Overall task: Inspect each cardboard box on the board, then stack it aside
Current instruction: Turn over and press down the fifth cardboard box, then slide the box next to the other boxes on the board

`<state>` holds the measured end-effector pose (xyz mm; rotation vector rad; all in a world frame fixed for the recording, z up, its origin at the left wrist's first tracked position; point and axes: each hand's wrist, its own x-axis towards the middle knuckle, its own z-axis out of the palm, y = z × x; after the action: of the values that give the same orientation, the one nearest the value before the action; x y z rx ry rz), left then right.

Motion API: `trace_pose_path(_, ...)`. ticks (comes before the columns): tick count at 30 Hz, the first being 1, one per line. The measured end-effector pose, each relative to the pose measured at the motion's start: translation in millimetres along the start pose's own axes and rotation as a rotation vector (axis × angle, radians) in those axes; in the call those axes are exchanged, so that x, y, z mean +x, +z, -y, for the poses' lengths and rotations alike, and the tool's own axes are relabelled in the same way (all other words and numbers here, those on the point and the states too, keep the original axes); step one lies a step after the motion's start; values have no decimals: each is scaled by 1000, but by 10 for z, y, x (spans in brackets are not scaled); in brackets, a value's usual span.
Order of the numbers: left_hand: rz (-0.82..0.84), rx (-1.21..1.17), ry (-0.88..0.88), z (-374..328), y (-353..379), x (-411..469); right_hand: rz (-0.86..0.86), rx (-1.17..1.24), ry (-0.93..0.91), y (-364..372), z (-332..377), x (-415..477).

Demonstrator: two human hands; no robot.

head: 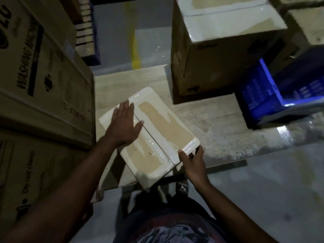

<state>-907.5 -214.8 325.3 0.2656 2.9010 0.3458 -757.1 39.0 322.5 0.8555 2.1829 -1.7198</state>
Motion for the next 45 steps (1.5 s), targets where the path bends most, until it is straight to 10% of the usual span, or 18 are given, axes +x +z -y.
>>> trace_pose_path(12,-43,-67,-44,127,-209,172,12,-107,21,421,67,-317)
trace_pose_path(20,-3,-339,-402,359,-450,45,-88,-188,-61,492,528,-13)
trace_pose_path(45,-160,-785,-614,721,-846,1183,-2,-684,-543,951,2652,2269)
